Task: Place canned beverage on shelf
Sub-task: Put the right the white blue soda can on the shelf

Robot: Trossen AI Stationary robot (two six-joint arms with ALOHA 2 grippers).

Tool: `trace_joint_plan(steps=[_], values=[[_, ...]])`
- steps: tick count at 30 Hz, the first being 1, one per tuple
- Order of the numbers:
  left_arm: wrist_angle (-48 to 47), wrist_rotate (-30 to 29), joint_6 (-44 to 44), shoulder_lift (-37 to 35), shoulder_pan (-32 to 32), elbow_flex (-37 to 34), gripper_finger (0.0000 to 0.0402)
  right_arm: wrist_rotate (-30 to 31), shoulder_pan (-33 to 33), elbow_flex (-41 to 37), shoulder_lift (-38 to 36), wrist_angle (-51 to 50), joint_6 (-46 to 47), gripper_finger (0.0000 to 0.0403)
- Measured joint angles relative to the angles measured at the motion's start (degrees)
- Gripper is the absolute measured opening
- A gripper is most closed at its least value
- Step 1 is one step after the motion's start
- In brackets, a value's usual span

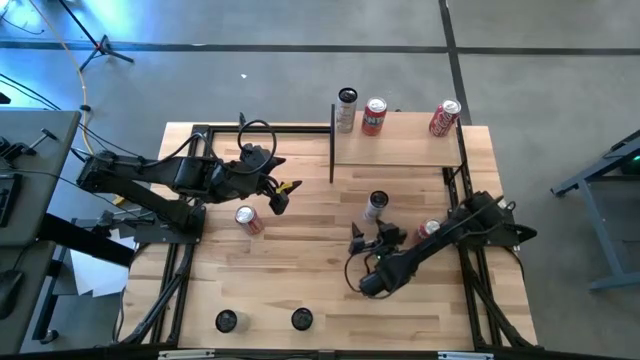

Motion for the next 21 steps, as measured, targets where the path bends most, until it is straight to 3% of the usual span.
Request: trace_joint_plan(steps=[9, 21], values=[[-0.02, 0.0, 0.0, 0.0, -0.01, 0.0, 0.0337, -1.06, -2.78, 0.0, 0.0, -2.91, 2.07, 0.0399], [-0.02, -0.02, 0.0, 0.0, 0.0, 0.0, 0.0337, -5.04, -1.13, 0.33, 0.0, -7.72, 3.04, 0.0399]])
